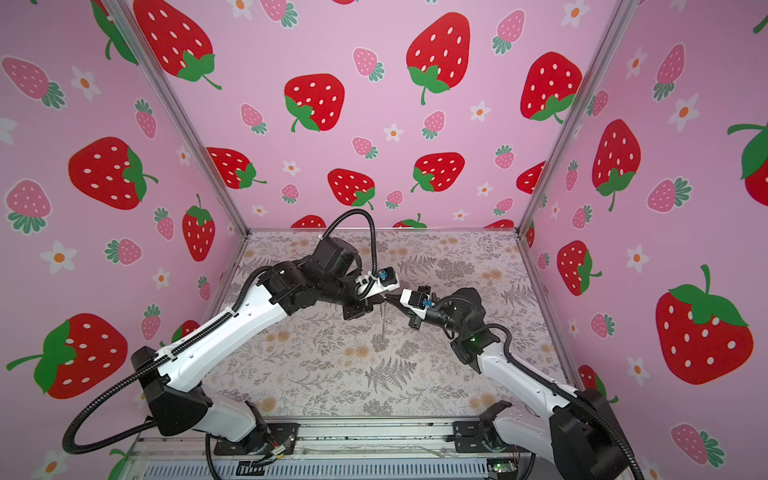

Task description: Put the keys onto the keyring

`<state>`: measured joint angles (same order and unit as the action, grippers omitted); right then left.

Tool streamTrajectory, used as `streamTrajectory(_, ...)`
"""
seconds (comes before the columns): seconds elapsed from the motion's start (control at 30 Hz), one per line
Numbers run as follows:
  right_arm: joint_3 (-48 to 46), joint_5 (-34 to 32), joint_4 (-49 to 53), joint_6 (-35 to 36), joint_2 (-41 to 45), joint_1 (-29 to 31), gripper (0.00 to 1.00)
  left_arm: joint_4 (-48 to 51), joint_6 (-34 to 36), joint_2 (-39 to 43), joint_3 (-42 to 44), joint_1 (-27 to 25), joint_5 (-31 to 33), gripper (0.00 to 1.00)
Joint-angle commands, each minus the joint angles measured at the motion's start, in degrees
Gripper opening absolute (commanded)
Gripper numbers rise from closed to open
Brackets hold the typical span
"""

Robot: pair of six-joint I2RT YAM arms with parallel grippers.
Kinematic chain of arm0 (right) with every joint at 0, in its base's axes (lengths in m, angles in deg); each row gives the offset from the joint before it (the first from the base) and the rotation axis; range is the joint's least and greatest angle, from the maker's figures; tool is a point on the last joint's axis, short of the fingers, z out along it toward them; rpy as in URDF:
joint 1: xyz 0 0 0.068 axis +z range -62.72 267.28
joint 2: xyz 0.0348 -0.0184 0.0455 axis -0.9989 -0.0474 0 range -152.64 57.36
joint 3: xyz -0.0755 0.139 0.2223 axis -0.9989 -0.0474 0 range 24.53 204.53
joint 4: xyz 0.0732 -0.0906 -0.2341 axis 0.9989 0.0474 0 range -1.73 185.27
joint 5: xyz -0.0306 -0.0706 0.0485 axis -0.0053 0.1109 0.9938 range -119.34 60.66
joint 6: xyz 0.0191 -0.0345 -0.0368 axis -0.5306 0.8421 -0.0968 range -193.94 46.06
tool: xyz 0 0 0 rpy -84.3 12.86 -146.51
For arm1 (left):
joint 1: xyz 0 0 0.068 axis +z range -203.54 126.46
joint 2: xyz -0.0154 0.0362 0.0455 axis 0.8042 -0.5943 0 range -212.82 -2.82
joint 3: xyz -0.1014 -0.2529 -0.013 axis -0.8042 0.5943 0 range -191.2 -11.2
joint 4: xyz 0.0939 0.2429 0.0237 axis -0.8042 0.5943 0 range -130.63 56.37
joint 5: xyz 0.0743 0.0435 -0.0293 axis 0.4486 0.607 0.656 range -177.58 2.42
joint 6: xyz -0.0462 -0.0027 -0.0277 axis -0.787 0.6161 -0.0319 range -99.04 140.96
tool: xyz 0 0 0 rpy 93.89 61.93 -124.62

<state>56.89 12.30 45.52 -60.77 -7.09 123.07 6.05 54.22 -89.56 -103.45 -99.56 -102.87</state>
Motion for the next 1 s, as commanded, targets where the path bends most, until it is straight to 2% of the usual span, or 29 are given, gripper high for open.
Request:
streamTrajectory(0.0, 1.8, 1.1, 0.6, 0.8, -0.7, 0.2, 0.06, 0.6, 2.0, -0.3, -2.9, -0.7, -1.5, 0.0)
streamTrajectory(0.2, 1.4, 0.3, 2.0, 2.7, 0.3, 0.2, 0.0, -1.0, 1.8, 0.0, -2.4, -0.7, -0.6, 0.02)
streamTrajectory(0.23, 1.4, 0.2, 1.8, 2.7, 0.5, 0.2, 0.0, -1.5, 1.6, 0.1, -1.8, -0.7, 0.5, 0.17)
streamTrajectory(0.27, 1.4, 0.1, 1.8, 2.8, 0.6, 0.2, 0.0, -2.5, 1.0, 0.5, -0.9, -0.4, 1.6, 0.24)
streamTrajectory(0.33, 1.4, 0.2, 1.5, 2.5, 0.7, 0.2, 0.0, -5.2, -0.3, 1.8, 1.9, 0.7, 1.6, 0.3)
streamTrajectory(0.5, 1.2, 0.6, -2.8, -1.7, 0.3, 0.2, 0.0, -15.2, -5.4, 6.7, 11.7, 4.0, 1.6, 0.32)
streamTrajectory(0.67, 0.8, 1.2, -6.5, -5.0, -0.7, 0.2, 0.0, -22.4, -10.1, 9.5, 18.4, 4.7, -1.9, 0.34)
streamTrajectory(0.97, 0.9, -2.0, -7.8, -7.0, -1.2, 0.2, 0.0, -27.7, -13.2, 10.2, 22.8, 4.5, -9.2, 0.39)
